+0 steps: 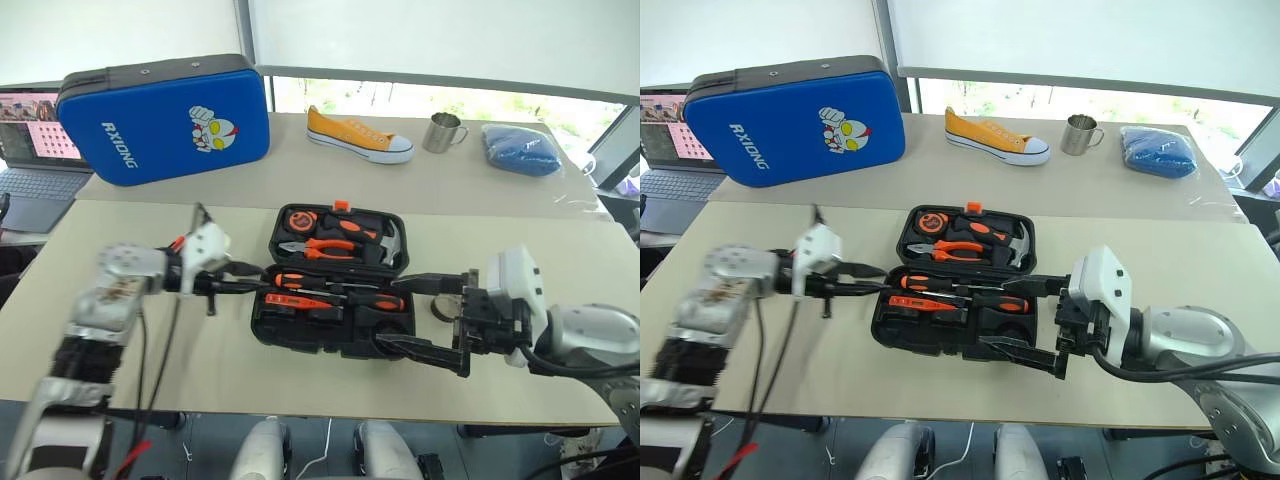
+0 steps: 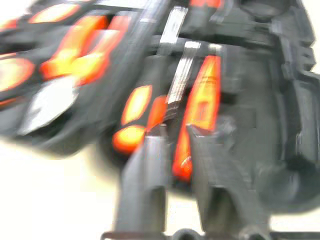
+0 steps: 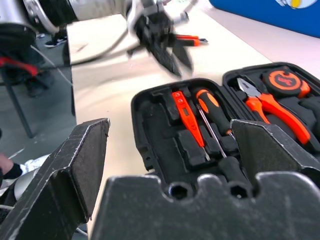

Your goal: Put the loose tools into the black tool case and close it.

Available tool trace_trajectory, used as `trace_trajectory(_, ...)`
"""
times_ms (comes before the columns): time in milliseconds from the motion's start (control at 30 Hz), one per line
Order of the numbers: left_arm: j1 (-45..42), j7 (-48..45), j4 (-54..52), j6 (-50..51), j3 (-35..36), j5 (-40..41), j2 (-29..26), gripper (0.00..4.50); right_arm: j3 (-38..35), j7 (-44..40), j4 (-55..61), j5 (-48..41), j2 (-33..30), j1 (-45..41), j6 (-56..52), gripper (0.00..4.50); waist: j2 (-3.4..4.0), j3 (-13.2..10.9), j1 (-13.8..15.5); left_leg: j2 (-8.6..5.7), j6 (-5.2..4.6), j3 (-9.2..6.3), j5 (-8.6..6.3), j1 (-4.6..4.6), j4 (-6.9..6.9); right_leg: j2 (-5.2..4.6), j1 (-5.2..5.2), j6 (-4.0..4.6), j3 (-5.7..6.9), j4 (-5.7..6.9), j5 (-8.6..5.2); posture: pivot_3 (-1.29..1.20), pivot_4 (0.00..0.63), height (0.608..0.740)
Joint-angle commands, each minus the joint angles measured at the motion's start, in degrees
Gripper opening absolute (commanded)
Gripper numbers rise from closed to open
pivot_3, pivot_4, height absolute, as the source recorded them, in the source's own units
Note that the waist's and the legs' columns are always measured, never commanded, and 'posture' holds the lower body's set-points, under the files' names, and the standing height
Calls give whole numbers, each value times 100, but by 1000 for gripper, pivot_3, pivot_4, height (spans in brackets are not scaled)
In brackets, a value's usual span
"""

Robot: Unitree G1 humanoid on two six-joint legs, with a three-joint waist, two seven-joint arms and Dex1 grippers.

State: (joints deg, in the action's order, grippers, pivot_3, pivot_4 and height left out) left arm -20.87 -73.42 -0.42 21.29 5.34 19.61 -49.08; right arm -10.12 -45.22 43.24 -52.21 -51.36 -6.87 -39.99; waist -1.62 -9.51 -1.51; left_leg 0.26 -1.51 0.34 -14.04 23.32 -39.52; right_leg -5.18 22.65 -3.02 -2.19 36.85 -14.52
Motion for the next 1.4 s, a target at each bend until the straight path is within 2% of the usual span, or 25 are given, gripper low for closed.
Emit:
trace_trajectory(33,1415,258,-863,941,1842,396,-630,2652,430,-374,-358,267,161,-576,317,4500,-3,-2,-82,5,1,4,0,-3,12,0,4,2,-4,-1,1,0,150,739)
trace_trajectory(67,1724,347,-950,1029,2125,394,-674,3218,526,-470,-449,326,192,-679,354,4500,-3,-2,-82,6,1,4,0,-6,20,-2,9,4,-4,-2,0,0,150,739)
trace_trajectory(200,2995,614,-684,724,3288,-31,-697,4486,861,-853,-857,529,348,-1096,478,4500,-3,-4,42,6,5,3,2,-3,31,-6,27,12,5,-1,-3,0,150,739)
trace_trajectory(300,3445,714,-344,449,3662,-212,-745,4486,1004,-1079,-1078,591,449,-1297,518,4500,-7,-6,106,6,7,6,2,-1,34,-11,44,15,6,-7,-1,0,150,739)
trace_trajectory(400,3331,841,-203,525,3579,-208,-917,4486,1111,-1286,-1227,763,518,-1378,626,4500,-12,-7,176,4,8,6,2,-1,34,-23,47,17,13,-10,0,0,150,739)
trace_trajectory(533,2576,1050,25,953,2954,-142,-1282,4486,1128,-1385,-1309,869,581,-1394,680,4500,-17,-7,232,3,12,3,4,4,34,-36,50,21,24,-13,3,0,150,739)
trace_trajectory(667,597,1038,946,1793,1039,-645,-1895,4486,1029,-1338,-1072,925,596,-1131,721,4500,-21,-7,226,-9,18,0,8,7,44,-32,53,23,30,-6,6,0,150,739)
trace_trajectory(800,-1175,571,1889,2370,-416,-1055,-1810,4486,944,-1158,-789,889,617,-870,656,4500,-23,-8,159,-30,20,5,11,25,47,-13,62,22,23,17,6,0,150,739)
trace_trajectory(933,-2326,288,3073,2017,-1601,-1843,-1462,4486,884,-882,-459,845,648,-609,596,4500,-24,-9,64,-31,20,5,12,38,52,-2,75,23,23,24,5,0,150,739)
trace_trajectory(1167,-3245,281,4902,1173,-2531,-2771,-734,4486,780,-365,-68,681,662,-452,353,4500,-38,-16,67,-31,19,6,13,47,46,-3,83,22,24,21,4,0,150,739)
trace_trajectory(1267,-3435,374,5389,961,-2614,-2972,-493,4486,754,-230,-15,610,651,-512,261,4500,-37,-15,82,-33,19,6,13,46,44,-7,79,20,24,22,3,0,150,739)
trace_trajectory(1333,-3512,216,5602,955,-2549,-2940,-378,3967,751,-162,3,565,643,-578,197,4500,-33,-13,82,-32,19,6,14,39,41,-7,71,20,24,23,3,0,150,739)
trace_trajectory(1367,-3553,87,5665,1091,-2529,-2922,-337,3897,751,-143,9,551,632,-593,184,4500,-32,-13,82,-32,18,6,14,36,41,-7,69,20,24,23,3,0,150,739)
trace_trajectory(1400,-3566,0,5683,1077,-2475,-2882,-308,3470,748,-132,12,540,618,-607,173,4500,-32,-13,82,-32,17,5,15,28,41,-7,62,20,24,24,3,0,150,739)
